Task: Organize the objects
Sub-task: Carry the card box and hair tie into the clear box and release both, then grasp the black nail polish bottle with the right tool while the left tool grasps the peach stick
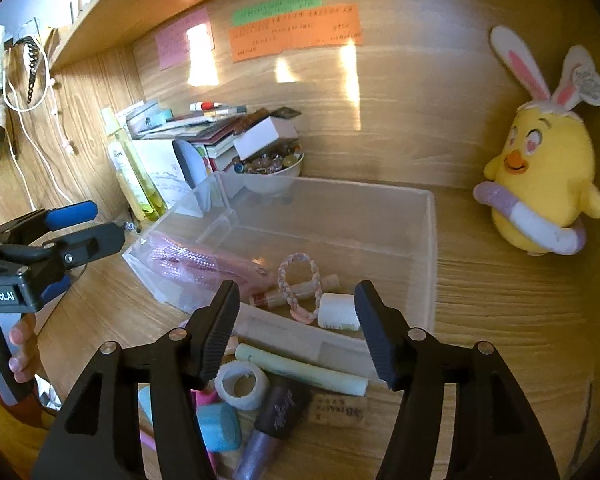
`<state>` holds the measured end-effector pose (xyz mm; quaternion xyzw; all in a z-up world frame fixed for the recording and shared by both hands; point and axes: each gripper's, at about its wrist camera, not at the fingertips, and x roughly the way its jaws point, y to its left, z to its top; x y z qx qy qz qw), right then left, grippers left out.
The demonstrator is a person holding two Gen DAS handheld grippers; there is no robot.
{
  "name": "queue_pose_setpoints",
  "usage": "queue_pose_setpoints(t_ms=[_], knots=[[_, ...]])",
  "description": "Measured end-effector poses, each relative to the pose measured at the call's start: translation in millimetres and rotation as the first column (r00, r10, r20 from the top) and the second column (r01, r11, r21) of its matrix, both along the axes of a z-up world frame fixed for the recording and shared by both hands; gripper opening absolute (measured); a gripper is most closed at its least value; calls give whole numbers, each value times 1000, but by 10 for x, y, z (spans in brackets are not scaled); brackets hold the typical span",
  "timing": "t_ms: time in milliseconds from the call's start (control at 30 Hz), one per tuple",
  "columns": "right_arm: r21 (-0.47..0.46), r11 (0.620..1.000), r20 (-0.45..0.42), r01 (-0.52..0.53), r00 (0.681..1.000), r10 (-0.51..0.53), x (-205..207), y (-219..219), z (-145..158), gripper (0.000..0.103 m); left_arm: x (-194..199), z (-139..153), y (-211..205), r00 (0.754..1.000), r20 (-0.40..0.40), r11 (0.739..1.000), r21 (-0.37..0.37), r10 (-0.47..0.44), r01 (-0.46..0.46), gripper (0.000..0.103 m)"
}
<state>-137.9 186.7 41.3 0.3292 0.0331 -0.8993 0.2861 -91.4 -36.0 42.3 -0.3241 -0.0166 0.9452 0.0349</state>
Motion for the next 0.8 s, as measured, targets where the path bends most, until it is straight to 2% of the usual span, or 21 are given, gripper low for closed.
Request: queue_pose_setpoints(t_ms=[100,267,367,567,600,667,733,800], knots=[[9,1000,-30,18,999,-18,114,68,34,65,76,-20,-3,1000,8,1000,3,-1,1,101],[26,999,-32,32,999,-31,272,162,-20,65,168,-117,-22,999,33,1000,-4,17,-16,101],[23,999,1,33,999,-33,331,217,-123,65,219,-222,-19,998,58,1000,-8,16,-16,101],[-17,1000,141,18,990,-15,364,280,-441,63,263,-508,52,991,126,999,15,-48,47,101],[-19,1000,158,15,987,-12,370,279,-488,60,267,-543,71,990,131,999,14,-54,53,99],[-22,1000,176,8,984,-4,386,265,-546,55,252,-620,129,985,152,997,7,-76,76,80],[-28,1000,196,1,981,4,395,250,-601,47,214,-697,187,977,184,995,6,-103,103,68],[-32,999,214,-7,977,14,398,229,-651,42,175,-751,233,971,205,993,11,-121,122,64]])
